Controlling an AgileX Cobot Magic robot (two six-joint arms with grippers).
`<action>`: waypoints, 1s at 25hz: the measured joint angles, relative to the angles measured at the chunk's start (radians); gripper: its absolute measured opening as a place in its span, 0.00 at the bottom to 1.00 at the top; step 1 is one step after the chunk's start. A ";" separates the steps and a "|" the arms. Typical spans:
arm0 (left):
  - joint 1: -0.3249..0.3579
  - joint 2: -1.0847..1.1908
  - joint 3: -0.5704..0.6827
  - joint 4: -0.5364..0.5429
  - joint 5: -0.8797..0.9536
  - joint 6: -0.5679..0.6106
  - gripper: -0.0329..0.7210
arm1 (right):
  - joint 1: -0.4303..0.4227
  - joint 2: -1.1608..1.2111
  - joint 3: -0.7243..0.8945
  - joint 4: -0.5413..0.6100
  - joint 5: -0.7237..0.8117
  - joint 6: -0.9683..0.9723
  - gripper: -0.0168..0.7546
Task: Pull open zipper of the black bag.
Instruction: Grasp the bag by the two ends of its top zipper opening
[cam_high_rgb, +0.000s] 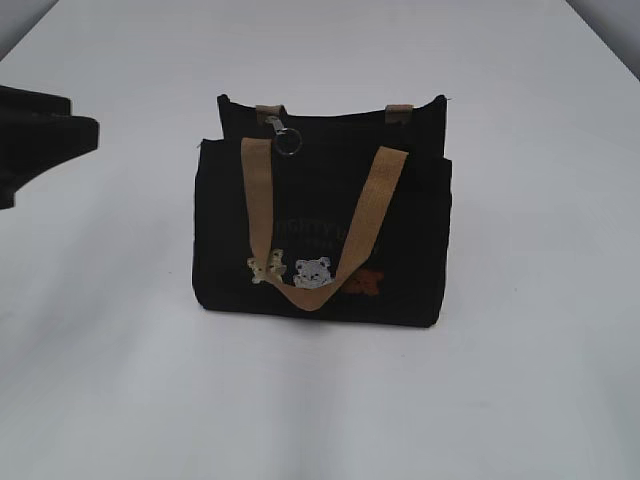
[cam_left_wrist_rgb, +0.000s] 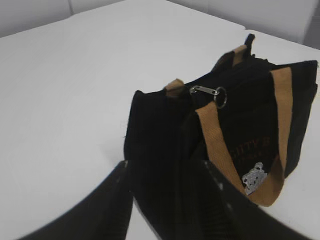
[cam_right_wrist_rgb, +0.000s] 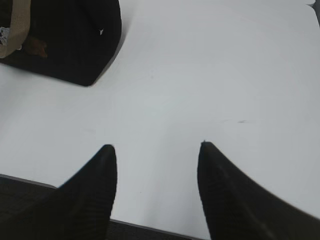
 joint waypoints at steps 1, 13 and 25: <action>0.000 0.061 -0.012 -0.038 0.032 0.070 0.47 | 0.000 0.000 0.000 0.000 0.000 0.000 0.55; -0.059 0.442 -0.072 -0.125 0.145 0.514 0.67 | 0.000 0.000 0.000 0.005 0.000 0.000 0.55; -0.180 0.697 -0.309 -0.131 0.117 0.521 0.58 | 0.000 0.001 0.000 0.110 0.000 -0.079 0.55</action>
